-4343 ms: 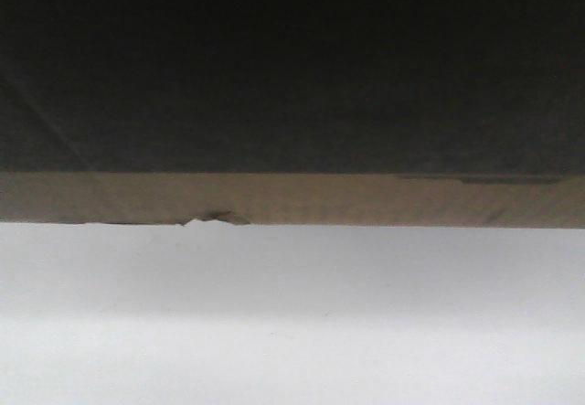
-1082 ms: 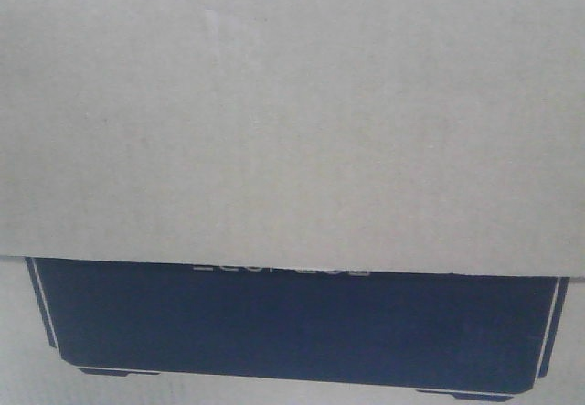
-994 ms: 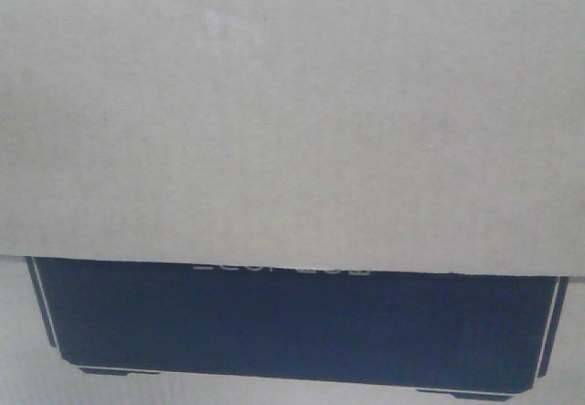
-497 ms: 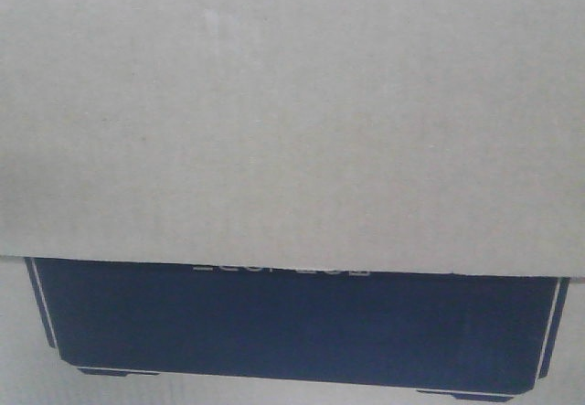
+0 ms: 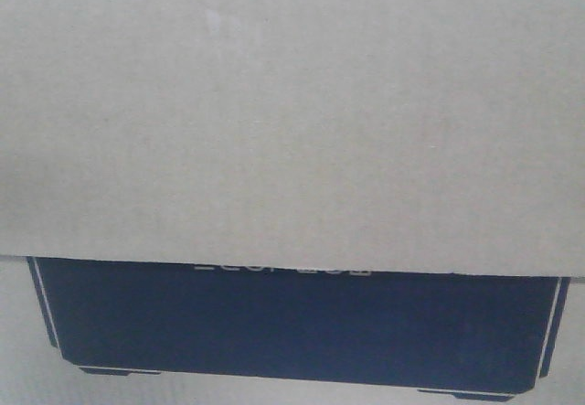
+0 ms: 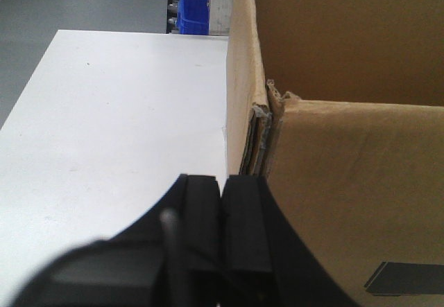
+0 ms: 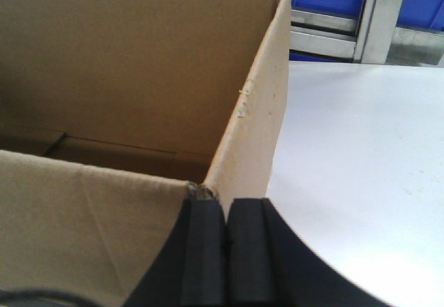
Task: Grab box from left shelf to table start
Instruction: 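Withdraw both grippers from the box walls and back away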
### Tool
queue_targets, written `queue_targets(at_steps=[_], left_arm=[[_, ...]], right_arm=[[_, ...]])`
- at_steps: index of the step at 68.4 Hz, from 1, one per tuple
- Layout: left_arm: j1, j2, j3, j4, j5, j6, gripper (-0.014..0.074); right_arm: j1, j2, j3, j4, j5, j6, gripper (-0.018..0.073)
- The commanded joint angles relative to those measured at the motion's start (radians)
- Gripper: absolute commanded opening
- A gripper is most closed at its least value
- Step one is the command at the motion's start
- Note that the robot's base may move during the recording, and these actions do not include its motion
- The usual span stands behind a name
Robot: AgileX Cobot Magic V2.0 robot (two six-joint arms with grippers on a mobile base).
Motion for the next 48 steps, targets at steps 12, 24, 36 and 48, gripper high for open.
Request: queue_targets(at_steps=[12,24,36,48], left_arm=[[0.044,-0.087,0.111,-0.001,-0.217,-0.001,-0.0099],[0.096,-0.171,0.331,-0.001,-0.439,-0.001,-0.0099],[0.128,-0.169,0.502,-0.001,-0.709,-0.001,-0.0099],[0.128,-0.169,0.545,-0.001,-0.71,-0.001,-0.0099]], right_arm=[[-0.004,0.012,-0.022,-0.003,-0.078,-0.008,0.0056],[-0.004,0.013,-0.022,-0.003,-0.079,-0.008,0.0056],[-0.004,0.013,-0.022,-0.003,-0.079,-0.008,0.0056],[-0.004,0.013,-0.022,-0.003,-0.078,-0.008,0.0056]])
